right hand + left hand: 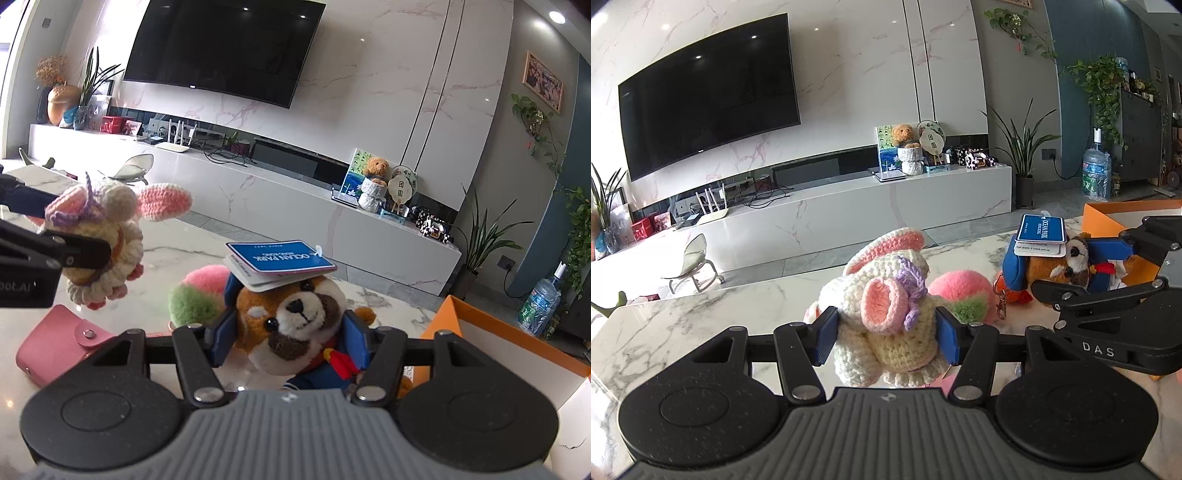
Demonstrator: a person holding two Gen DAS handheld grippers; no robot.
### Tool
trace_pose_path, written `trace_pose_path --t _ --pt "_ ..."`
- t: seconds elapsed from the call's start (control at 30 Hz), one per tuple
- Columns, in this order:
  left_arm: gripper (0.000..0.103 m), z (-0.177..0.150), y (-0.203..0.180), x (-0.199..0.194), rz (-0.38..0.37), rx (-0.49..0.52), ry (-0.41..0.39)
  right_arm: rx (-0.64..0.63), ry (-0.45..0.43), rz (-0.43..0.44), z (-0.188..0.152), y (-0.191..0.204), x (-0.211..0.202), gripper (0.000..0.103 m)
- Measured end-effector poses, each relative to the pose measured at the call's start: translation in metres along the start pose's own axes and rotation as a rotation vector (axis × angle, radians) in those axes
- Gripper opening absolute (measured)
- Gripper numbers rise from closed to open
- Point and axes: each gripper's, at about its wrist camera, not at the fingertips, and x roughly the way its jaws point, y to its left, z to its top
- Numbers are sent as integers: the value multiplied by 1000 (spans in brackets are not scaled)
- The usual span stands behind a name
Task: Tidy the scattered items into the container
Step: 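Carry the bunny with the left tool while the right tool carries the bear over the orange box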
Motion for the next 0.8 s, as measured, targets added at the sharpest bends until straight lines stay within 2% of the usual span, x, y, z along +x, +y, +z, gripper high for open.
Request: trace_pose_path --t 0.47,0.8 --pt "65 23 -24 -86 -2 -1 -70 133 -79 -29 11 -39 -91 63" --pt "65 46 -72 -107 -70 56 -127 231 -120 -84 11 -83 -151 63"
